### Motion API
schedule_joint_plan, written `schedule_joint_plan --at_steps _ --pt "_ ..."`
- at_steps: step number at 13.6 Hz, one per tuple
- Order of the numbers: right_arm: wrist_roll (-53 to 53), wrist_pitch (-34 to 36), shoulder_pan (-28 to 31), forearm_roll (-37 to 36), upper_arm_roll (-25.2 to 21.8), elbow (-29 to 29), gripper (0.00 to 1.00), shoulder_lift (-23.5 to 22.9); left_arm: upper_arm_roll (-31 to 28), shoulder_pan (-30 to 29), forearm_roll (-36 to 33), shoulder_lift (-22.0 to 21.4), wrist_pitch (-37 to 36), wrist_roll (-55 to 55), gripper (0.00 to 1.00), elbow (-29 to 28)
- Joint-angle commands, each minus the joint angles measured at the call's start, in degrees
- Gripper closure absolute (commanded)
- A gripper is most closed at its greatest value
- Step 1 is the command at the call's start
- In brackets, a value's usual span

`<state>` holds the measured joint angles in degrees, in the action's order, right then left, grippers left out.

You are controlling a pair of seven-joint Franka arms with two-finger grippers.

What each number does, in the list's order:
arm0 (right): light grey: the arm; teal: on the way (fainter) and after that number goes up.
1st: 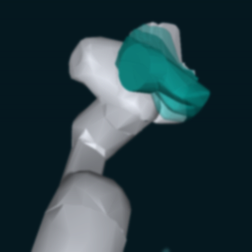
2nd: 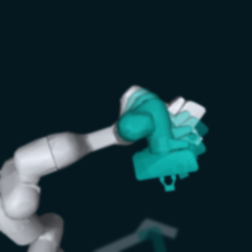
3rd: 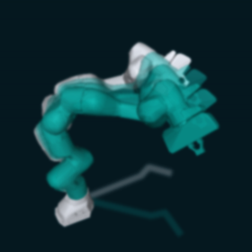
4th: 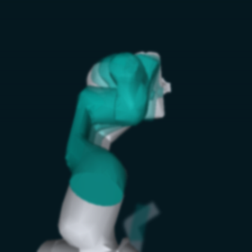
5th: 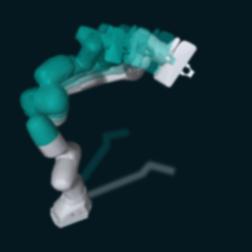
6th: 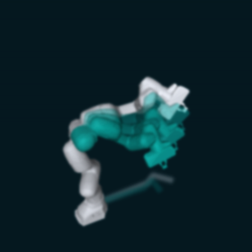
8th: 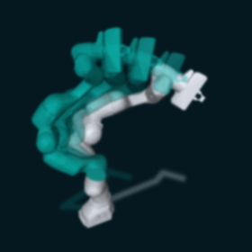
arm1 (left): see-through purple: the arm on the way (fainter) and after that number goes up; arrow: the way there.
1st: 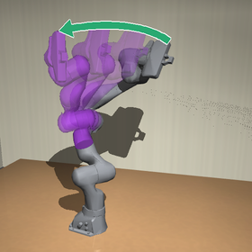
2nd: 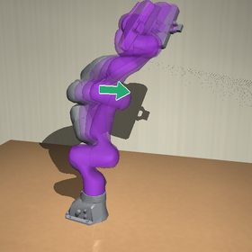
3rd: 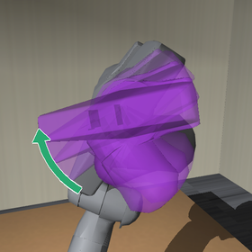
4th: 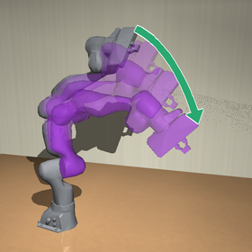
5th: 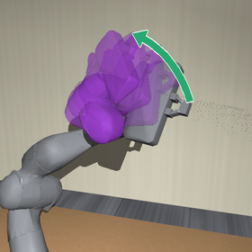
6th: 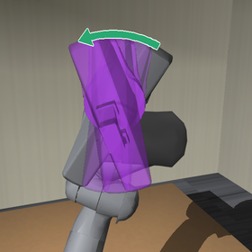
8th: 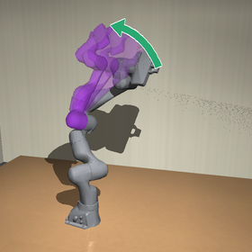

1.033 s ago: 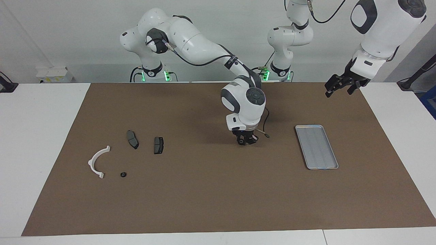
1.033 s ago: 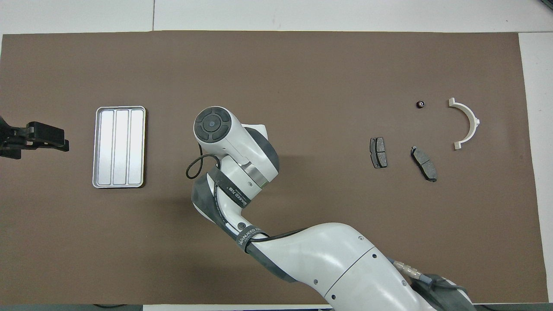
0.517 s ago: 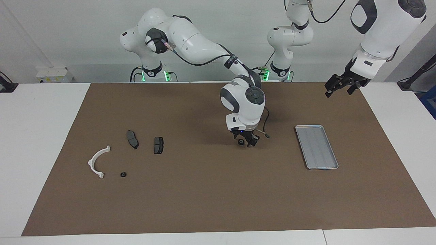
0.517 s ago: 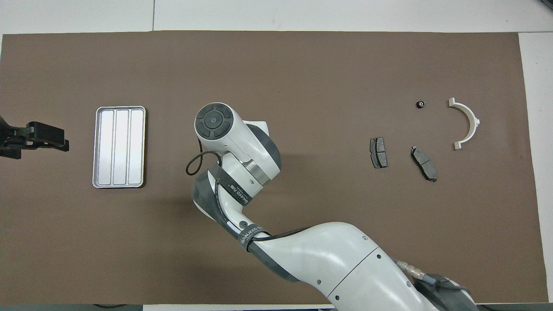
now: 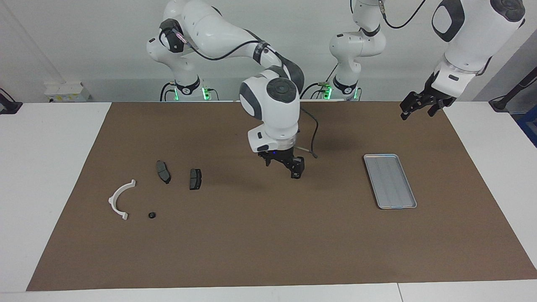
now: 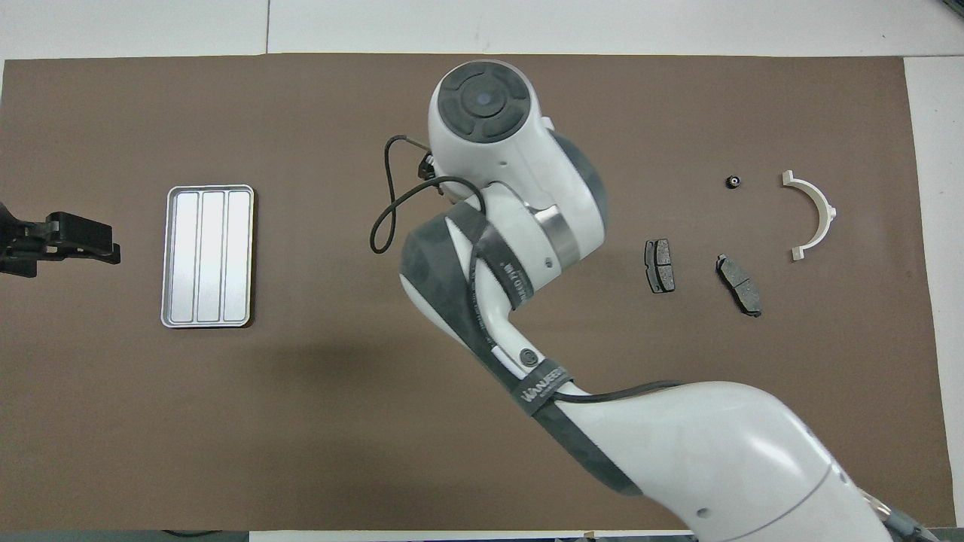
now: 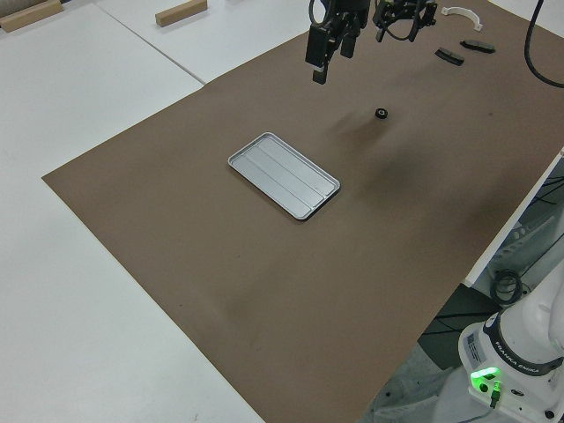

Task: Pick bearing gear from pile to tray
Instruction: 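Lower the bearing at the table center and open the right gripper, then grasp the bearing with the left gripper while the right gripper withdraws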

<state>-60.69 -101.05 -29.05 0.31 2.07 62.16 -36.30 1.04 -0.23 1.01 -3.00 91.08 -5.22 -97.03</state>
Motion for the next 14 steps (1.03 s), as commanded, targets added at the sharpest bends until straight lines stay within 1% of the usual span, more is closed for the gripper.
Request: schedule_joint_plan --at_steps 1,5,8,10,11,12,13,14 --pt "11.00 3.39 6.27 0.92 2.14 1.21 0.00 2.89 -0.52 0.50 0.49 -0.77 -0.99 0.13 0.00 -0.18" --pt "26.73 9.64 14.62 0.92 2.85 1.38 0.00 4.30 -0.34 0.58 0.49 -0.78 -0.99 0.13 0.00 -0.18" --pt "38.24 9.56 19.37 0.48 2.67 2.87 0.00 5.88 0.01 0.67 0.49 -1.04 -1.43 0.13 0.00 -0.70" --pt "43.97 8.95 21.74 0.40 2.15 5.24 0.00 6.59 0.19 3.12 0.49 -1.04 -0.20 -1.70 0.00 -0.88" --pt "46.34 8.77 23.50 0.31 2.15 6.64 0.00 6.59 0.36 4.18 0.49 -1.13 2.67 -6.59 0.00 -2.27" --pt "49.50 7.03 24.47 0.31 2.06 8.48 0.00 6.59 0.45 5.32 0.66 -1.82 6.10 -10.82 0.00 -4.81" --pt "51.88 4.92 25.61 0.22 2.06 10.33 0.00 6.68 0.45 7.68 0.84 -2.09 8.92 -14.17 0.00 -7.19" --pt "53.73 3.16 26.76 0.22 2.06 11.83 0.00 6.68 0.45 10.31 0.84 -1.40 10.51 -19.85 0.00 -8.17"
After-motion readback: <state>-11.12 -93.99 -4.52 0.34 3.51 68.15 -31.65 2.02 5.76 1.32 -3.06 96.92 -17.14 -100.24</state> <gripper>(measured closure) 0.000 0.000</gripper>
